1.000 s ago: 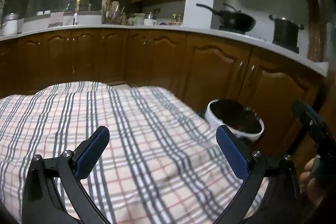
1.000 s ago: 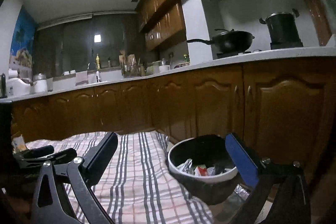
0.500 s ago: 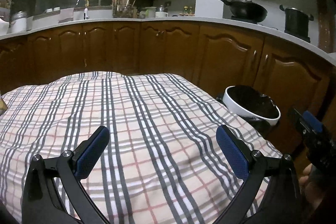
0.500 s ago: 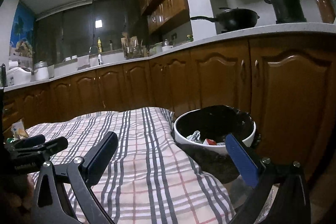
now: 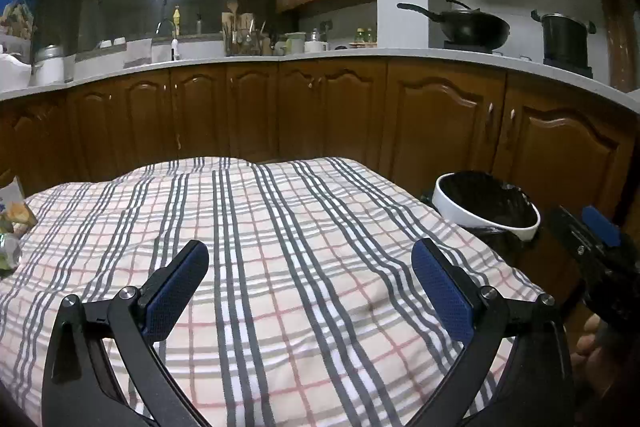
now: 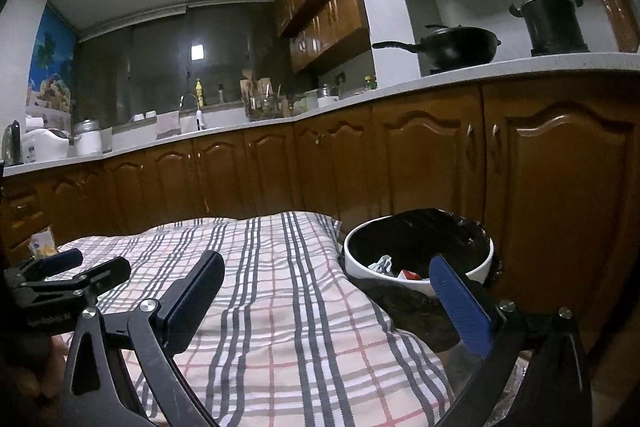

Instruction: Collect trash

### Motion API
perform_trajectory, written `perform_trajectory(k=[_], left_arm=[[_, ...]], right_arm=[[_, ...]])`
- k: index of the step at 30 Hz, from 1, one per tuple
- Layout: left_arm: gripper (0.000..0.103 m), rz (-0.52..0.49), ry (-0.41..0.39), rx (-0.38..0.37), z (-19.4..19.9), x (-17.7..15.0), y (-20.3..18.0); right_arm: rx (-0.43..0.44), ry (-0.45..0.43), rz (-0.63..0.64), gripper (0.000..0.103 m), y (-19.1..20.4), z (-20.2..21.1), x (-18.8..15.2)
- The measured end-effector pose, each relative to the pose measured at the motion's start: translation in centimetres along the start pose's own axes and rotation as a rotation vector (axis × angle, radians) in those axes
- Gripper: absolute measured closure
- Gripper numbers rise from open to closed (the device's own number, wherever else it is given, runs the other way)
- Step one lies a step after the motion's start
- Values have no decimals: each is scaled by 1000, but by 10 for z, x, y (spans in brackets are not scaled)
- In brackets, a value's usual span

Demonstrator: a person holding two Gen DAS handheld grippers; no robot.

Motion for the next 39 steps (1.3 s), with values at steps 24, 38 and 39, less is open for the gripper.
perform_trajectory(k=[24, 38, 39], left_arm=[[0, -8, -10, 9, 6, 0, -3], [0, -15, -11, 15, 8, 1, -2], [0, -15, -11, 15, 8, 1, -2]], right_arm=[[10, -2, -8, 0, 3, 4, -2], [19, 0, -15, 0, 6, 6, -4], [18, 0, -16, 0, 6, 6, -4]])
Point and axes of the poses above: each gripper's, at about its wrist camera, not at the fingertips, and z roughly against the way its jaws point, y to its left, x to its top, the point moved 3 cm from there along -z, roughly the way its jaws point, and after that the axes turned 8 degrees about x, right-handed, at the moved point
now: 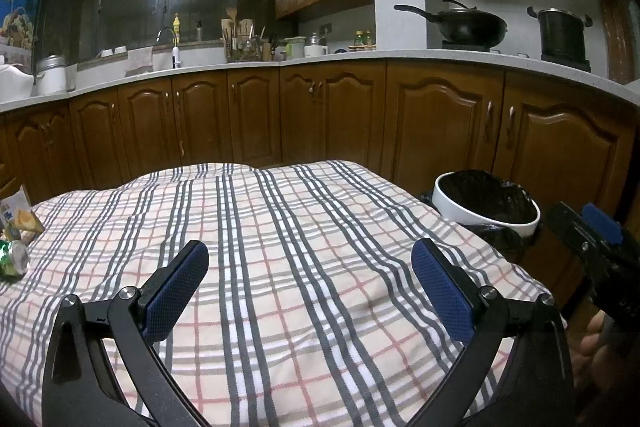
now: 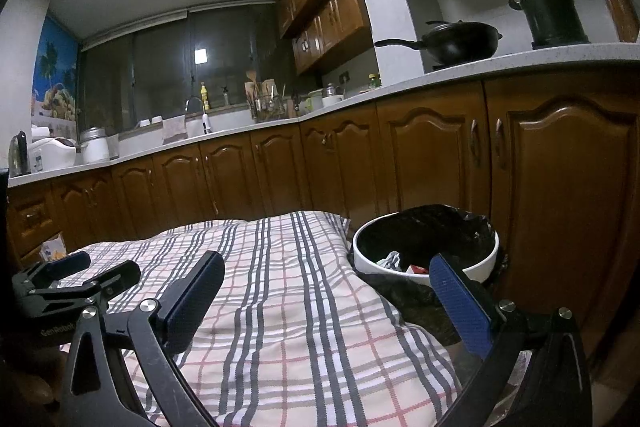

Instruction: Collect trash

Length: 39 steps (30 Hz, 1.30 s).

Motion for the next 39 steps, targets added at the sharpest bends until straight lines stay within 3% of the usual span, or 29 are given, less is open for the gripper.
perform_trajectory(k=[39], left_arm=[[0, -17, -1, -25, -2, 4, 4]], right_arm=[[5, -8, -7, 0, 13, 4, 4]])
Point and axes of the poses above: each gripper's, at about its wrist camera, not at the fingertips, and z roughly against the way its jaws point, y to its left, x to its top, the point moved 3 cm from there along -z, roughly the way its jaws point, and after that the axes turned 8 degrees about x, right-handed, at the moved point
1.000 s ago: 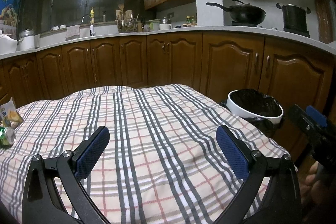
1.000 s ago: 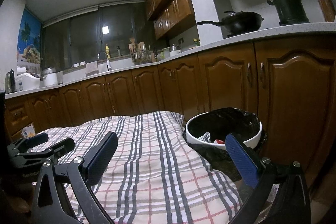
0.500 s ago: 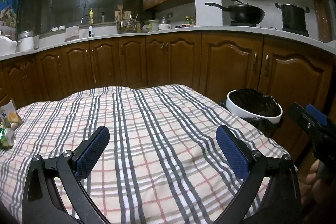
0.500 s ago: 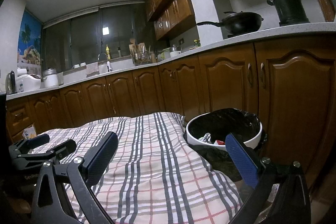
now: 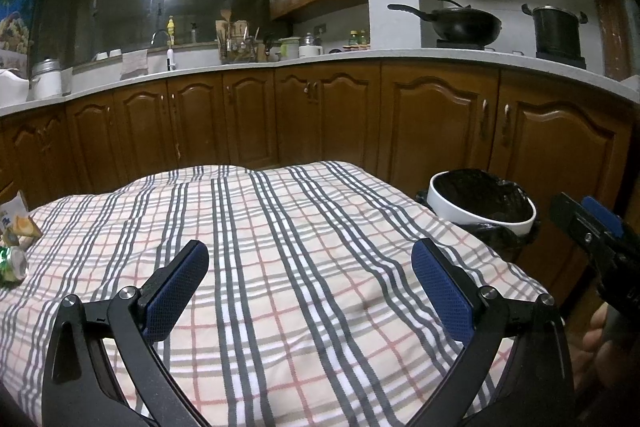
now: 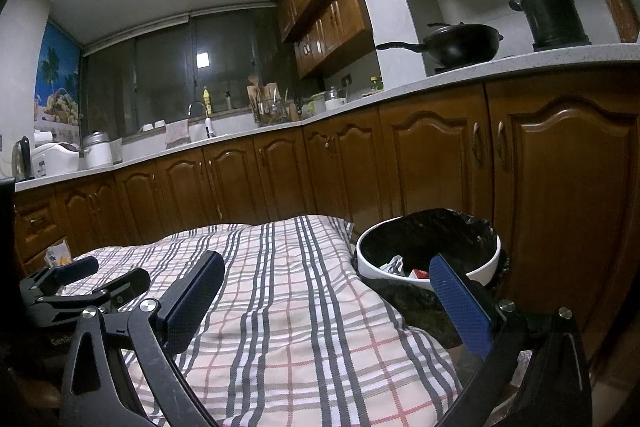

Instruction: Collect trash

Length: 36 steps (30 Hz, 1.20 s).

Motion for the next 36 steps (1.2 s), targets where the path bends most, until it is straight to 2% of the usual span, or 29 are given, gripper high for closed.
perform_trajectory(k=[36], left_arm=[[0, -21, 38, -39, -24, -1, 2]], right_arm=[[-2, 5, -10, 0, 2, -2, 0]])
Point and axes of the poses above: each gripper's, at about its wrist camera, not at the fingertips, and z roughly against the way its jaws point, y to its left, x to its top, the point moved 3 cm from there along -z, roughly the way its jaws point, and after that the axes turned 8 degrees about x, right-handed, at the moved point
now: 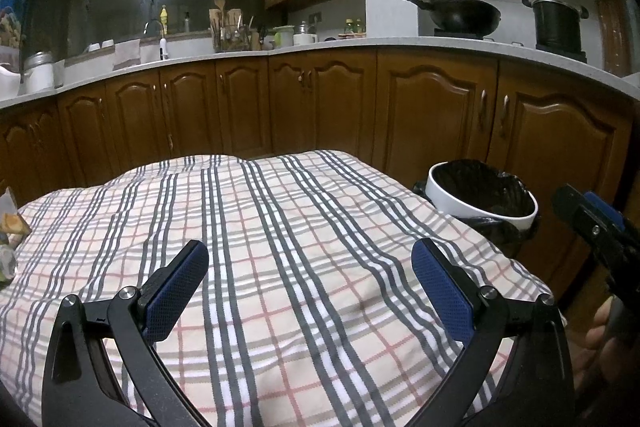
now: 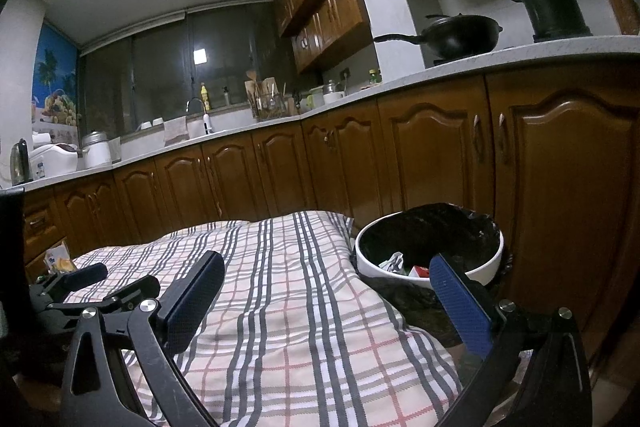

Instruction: Collect trash

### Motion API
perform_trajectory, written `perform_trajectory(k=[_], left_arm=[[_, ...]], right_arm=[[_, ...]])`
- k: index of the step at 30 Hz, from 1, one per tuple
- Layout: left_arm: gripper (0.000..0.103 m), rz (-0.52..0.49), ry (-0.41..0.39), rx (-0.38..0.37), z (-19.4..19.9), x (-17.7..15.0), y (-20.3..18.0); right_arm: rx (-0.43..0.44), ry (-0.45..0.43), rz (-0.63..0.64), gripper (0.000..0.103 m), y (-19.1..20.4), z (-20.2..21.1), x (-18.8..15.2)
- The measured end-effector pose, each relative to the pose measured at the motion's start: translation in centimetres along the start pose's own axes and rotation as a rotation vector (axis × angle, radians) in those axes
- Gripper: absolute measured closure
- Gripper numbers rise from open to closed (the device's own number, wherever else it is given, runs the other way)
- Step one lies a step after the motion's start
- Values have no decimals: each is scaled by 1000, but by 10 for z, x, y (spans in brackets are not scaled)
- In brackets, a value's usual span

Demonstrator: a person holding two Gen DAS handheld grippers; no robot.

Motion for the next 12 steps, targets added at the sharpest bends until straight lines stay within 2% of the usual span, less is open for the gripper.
perform_trajectory(k=[12], left_arm=[[0, 18, 25, -25, -8, 4, 4]], right_arm=[[-7, 29, -18, 0, 14, -4, -6]])
Point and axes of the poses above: each gripper's, at about its wrist camera, not at the fingertips, and z roughly against the way its jaws point, y to its left, x to its top, the point moved 3 cm from there along -z, roughly the way its jaws point, and after that the axes turned 8 degrees about x, right-handed, at the moved point
